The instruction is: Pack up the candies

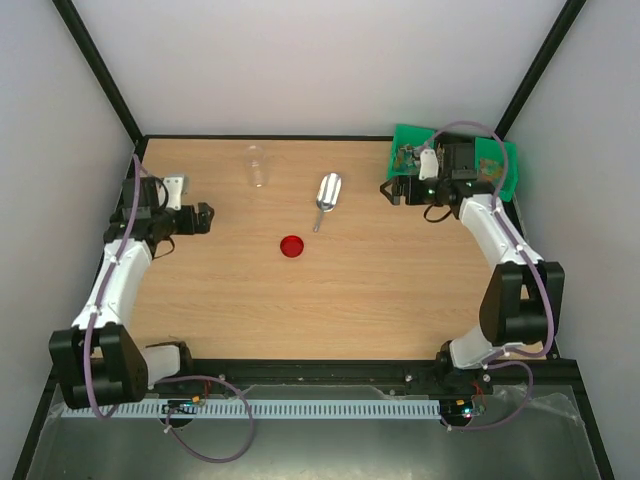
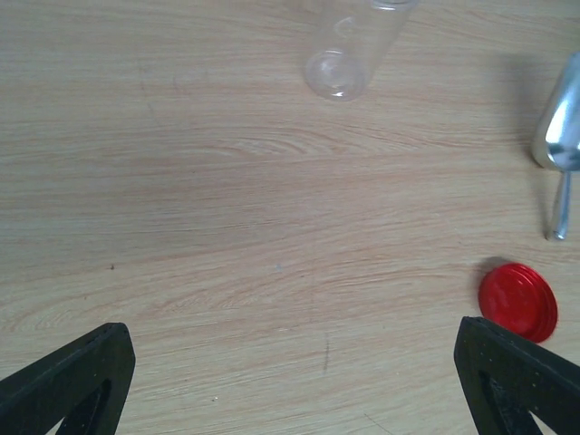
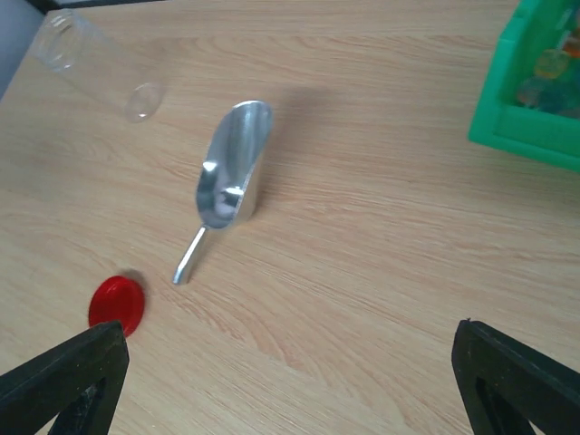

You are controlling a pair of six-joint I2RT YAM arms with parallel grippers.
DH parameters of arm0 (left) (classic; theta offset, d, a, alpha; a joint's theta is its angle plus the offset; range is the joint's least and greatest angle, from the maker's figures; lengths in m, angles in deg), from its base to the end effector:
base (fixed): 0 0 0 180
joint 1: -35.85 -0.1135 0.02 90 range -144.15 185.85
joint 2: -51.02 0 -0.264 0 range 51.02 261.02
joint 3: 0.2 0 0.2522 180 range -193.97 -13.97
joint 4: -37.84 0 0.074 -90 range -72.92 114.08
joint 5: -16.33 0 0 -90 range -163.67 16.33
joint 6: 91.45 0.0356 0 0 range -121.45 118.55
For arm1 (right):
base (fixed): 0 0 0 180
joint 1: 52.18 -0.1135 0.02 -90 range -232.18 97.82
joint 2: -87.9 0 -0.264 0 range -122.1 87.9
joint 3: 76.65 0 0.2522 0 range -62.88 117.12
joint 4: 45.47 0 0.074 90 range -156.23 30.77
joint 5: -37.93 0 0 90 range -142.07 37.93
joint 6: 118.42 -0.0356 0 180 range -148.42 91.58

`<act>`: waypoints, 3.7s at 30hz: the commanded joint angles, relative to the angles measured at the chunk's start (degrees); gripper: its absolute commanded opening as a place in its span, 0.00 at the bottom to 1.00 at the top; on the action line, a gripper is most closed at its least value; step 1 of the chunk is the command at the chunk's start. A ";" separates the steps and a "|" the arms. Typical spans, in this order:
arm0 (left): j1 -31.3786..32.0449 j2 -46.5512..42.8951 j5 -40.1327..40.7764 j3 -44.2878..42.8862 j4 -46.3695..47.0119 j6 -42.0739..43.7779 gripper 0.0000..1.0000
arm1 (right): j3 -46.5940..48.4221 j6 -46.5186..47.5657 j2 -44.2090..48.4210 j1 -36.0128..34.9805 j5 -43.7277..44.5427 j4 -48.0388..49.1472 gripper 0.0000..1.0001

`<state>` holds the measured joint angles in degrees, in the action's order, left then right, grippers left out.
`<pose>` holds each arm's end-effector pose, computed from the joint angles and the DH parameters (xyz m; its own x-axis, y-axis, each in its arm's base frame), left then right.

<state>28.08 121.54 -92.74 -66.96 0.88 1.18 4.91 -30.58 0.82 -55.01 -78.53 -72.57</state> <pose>0.2643 0.0243 0.2756 -0.6403 -0.0436 -0.7669 0.1471 0.9729 -0.1781 0.3455 0.0330 0.2958 -0.5538 0.0064 -0.8326 -0.3984 0.8760 0.2718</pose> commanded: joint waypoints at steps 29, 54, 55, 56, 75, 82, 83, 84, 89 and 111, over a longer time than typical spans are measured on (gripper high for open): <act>11.35 -11.98 -15.17 6.67 0.63 15.59 1.00 | 62.43 14.33 -56.08 -12.70 -4.61 -24.93 0.69; 11.46 -10.76 -10.44 5.62 2.78 13.71 1.00 | 63.49 12.08 -58.99 -12.57 -7.18 -21.17 0.26; 11.46 -10.76 -10.19 5.62 2.99 13.65 1.00 | 63.44 12.04 -59.02 -12.50 -7.14 -21.34 0.25; 11.46 -10.83 -9.91 5.62 3.15 13.56 1.00 | 63.45 11.89 -59.07 -12.49 -7.09 -21.41 0.22; 12.81 -7.00 -4.06 -11.30 -3.76 12.04 0.99 | 36.42 -26.33 -30.94 -7.00 -9.08 3.16 0.01; 22.81 -5.50 -0.65 -16.98 -3.50 15.83 0.99 | 23.54 -43.02 -18.00 -6.68 -2.94 9.35 0.01; 24.55 -4.84 -0.62 -17.67 -3.39 16.09 0.99 | 21.52 -45.38 -16.54 -6.66 -2.49 10.18 0.01; 26.42 -4.01 -0.51 -18.13 -2.97 16.28 1.00 | 19.41 -47.50 -15.21 -6.68 -2.00 10.92 0.01; 33.89 -1.66 -0.91 -15.33 4.85 17.33 1.00 | 11.44 -55.23 -10.58 -6.66 -2.92 14.97 0.01; 39.54 23.89 -3.75 -25.97 9.16 18.97 0.60 | 1.15 -66.84 -5.54 -7.01 -6.56 14.31 0.01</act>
<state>67.11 143.34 -94.73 -90.00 9.62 18.84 7.11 -95.80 -7.95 -61.59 -82.85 -59.06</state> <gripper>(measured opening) 0.652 0.016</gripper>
